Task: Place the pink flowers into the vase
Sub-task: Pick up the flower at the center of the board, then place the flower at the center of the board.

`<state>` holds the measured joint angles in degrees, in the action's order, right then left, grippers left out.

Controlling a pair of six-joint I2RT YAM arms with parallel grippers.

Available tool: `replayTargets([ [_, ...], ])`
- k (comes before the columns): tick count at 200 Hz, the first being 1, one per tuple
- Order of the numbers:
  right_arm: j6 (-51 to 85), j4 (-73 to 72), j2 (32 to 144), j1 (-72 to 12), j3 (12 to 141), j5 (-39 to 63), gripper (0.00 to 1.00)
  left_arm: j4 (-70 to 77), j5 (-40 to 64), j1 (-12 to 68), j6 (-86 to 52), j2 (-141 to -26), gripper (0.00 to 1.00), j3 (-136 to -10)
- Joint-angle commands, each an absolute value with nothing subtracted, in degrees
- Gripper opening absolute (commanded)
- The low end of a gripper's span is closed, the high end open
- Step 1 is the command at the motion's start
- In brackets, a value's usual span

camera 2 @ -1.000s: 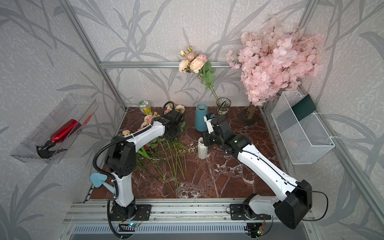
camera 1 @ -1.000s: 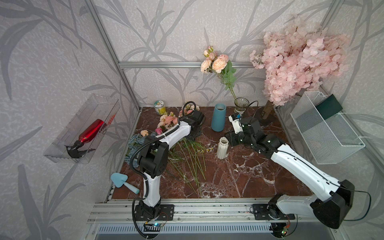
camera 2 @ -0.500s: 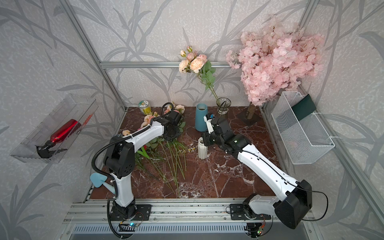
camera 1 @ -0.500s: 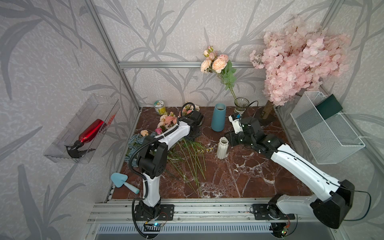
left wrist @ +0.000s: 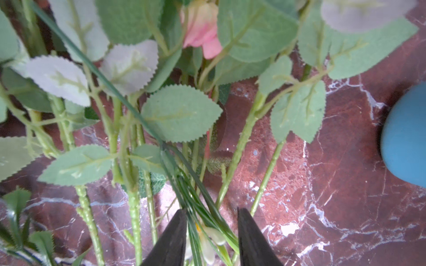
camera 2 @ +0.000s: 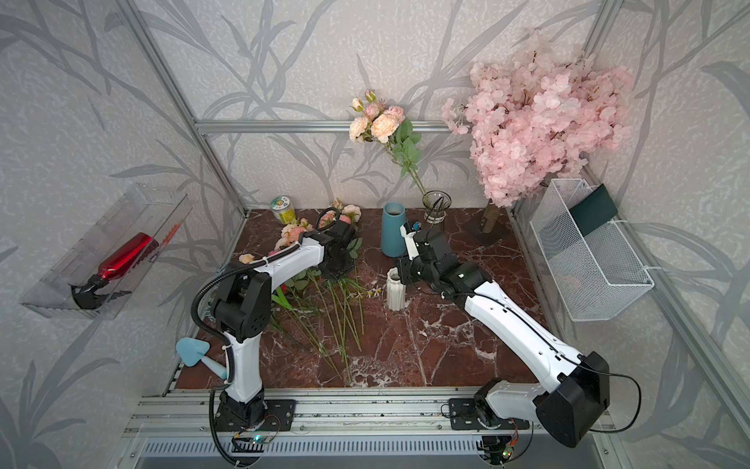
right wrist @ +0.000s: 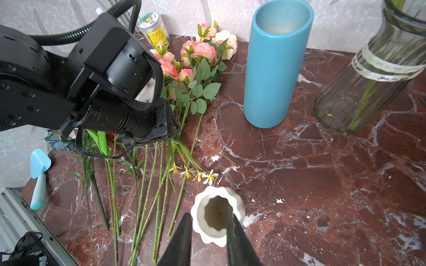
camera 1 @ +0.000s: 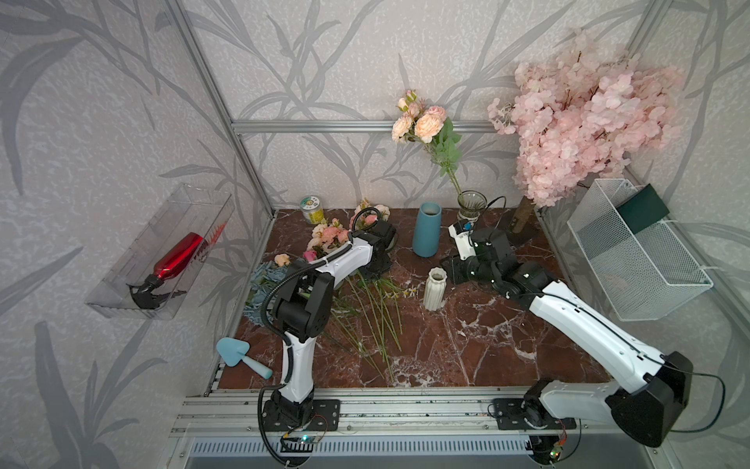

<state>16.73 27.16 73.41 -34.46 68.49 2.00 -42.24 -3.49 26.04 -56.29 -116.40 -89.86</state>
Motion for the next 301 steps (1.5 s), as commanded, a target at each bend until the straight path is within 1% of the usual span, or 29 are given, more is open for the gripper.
replayTargets([
  [1,17.3,26.5,72.8,-34.0,68.0,2.3,0.27,-41.8,-2.7,25.5,-57.7,-118.3,0.36,-89.0],
  [19,17.3,26.7,72.7,-34.0,68.0,2.3,0.27,-41.3,-1.9,25.3,-57.8,-119.3,0.32,-89.0],
  [37,17.2,26.7,72.7,-33.9,67.9,2.4,0.27,-40.9,-1.8,25.3,-58.0,-119.6,0.23,-88.8],
  [62,17.5,26.5,72.9,-33.8,67.9,2.9,0.27,-40.7,-2.3,25.5,-57.8,-118.5,0.15,-88.4],
  [80,17.5,26.5,73.3,-33.9,68.0,3.4,0.27,-41.1,-3.6,25.6,-57.4,-116.3,0.10,-87.9],
  [100,17.6,26.5,73.6,-33.8,68.2,3.8,0.27,-42.1,-6.1,26.1,-56.7,-112.7,0.08,-87.5],
  [122,17.6,26.2,73.6,-33.9,68.4,4.5,0.27,-43.4,-9.5,26.4,-55.7,-107.5,0.03,-86.5],
  [166,16.8,25.4,74.3,-33.8,68.5,7.0,0.27,-46.3,-17.7,25.9,-54.4,-96.5,0.03,-82.0],
  [189,16.4,25.7,74.8,-34.2,69.1,7.6,0.28,-48.6,-20.4,24.3,-54.6,-90.5,0.02,-78.3],
  [205,15.6,26.7,75.4,-35.1,70.2,6.5,0.28,-49.8,-20.0,21.5,-54.5,-85.8,0.03,-74.6],
  [221,14.3,27.9,76.6,-37.2,71.9,4.6,0.28,-50.1,-17.6,16.9,-54.1,-80.8,0.03,-69.8],
  [244,13.3,28.6,78.9,-40.0,74.4,3.2,0.28,-49.6,-16.9,10.6,-52.2,-75.2,0.04,-64.3],
  [268,13.1,28.7,81.9,-42.2,77.0,2.9,0.28,-48.8,-14.4,5.4,-50.3,-74.2,0.04,-61.8],
  [301,12.9,30.2,87.5,-45.3,81.9,2.8,0.28,-46.8,-12.2,2.2,-49.4,-77.1,0.06,-60.3],
])
